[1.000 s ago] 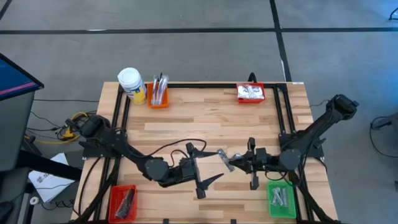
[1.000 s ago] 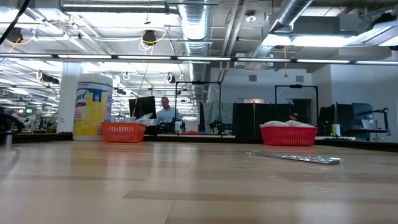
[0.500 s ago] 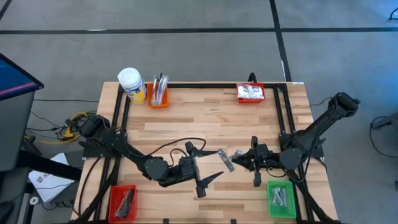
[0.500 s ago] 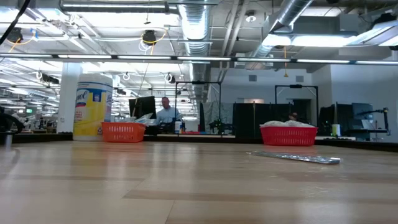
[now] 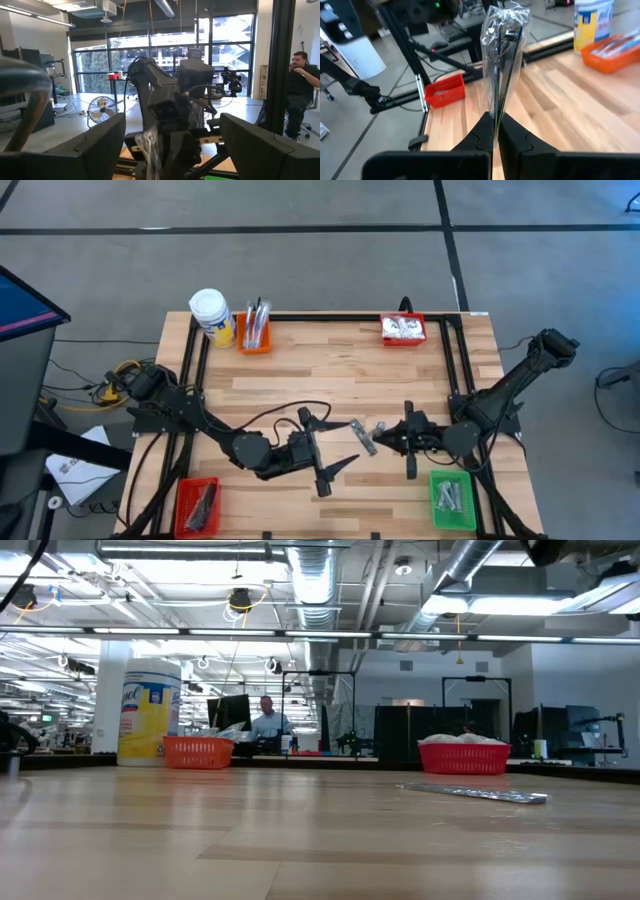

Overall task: Pick & Place Travel size toiletries
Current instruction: Put the nail cutter into the green bin

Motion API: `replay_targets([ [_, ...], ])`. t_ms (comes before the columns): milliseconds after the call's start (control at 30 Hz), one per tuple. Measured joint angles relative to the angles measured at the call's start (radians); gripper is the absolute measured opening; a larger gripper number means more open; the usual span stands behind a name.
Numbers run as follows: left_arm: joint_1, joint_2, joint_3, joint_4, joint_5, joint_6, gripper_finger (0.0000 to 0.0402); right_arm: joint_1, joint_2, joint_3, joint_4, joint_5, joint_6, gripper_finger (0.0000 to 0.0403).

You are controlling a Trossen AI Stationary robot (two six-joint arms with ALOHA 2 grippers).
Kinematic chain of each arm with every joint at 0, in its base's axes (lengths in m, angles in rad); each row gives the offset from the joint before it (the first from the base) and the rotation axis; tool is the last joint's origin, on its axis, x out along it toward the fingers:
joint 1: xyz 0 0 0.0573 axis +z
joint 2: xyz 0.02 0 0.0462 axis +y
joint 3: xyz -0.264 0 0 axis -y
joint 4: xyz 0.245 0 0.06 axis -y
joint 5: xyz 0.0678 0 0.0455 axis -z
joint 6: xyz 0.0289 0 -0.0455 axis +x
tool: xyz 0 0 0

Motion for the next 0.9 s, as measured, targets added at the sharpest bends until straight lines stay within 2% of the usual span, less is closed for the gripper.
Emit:
replay_targets([
  [300,0.026,-0.001,0.0,0.004,0.009,0.019,0.0313,0.008,0.0,0.0,-0.119,-0.025,0.139,0.0002],
  [900,0.104,-0.003,-0.001,0.028,0.156,0.015,0.0314,0.094,0.03,0.001,-0.278,-0.021,0.401,0.0002],
])
